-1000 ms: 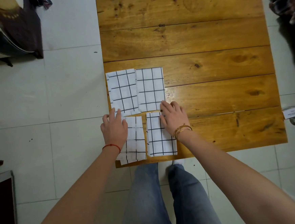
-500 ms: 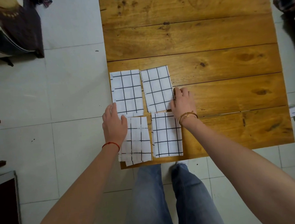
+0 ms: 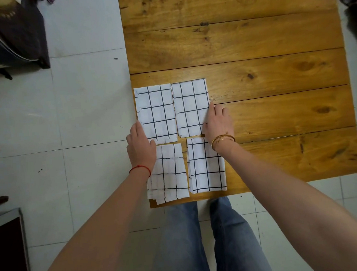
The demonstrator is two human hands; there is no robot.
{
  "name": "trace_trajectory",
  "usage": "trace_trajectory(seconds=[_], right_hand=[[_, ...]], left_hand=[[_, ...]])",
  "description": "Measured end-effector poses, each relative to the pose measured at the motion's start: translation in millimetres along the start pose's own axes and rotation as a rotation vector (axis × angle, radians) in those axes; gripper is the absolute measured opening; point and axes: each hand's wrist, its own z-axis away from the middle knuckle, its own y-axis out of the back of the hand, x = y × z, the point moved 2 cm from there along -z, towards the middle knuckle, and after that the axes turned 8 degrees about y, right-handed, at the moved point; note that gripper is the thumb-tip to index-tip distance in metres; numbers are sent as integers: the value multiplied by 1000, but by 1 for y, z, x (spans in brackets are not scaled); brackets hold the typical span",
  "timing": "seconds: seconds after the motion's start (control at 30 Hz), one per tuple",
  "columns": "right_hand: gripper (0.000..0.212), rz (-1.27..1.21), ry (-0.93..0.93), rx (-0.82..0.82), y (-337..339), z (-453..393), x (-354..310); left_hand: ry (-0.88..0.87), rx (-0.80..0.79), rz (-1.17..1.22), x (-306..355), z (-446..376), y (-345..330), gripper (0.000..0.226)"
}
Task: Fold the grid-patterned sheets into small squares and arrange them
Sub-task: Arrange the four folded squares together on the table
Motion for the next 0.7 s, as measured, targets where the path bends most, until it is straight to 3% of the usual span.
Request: trace_trajectory(seconds=[0.23, 0.37, 0.5, 0.7], right_hand=[[64, -18, 2, 2, 3, 5, 1], [55, -90, -46, 91, 10, 20, 18], [51, -124, -21, 141, 1, 62, 35], [53, -200, -67, 41, -16, 103, 40]], left_hand=[[-19, 0, 40, -1, -1, 3, 66], [8, 58, 164, -9, 9, 10, 60], [23, 52, 159, -25, 43, 6, 72], [140, -10, 121, -31, 79, -18, 90]])
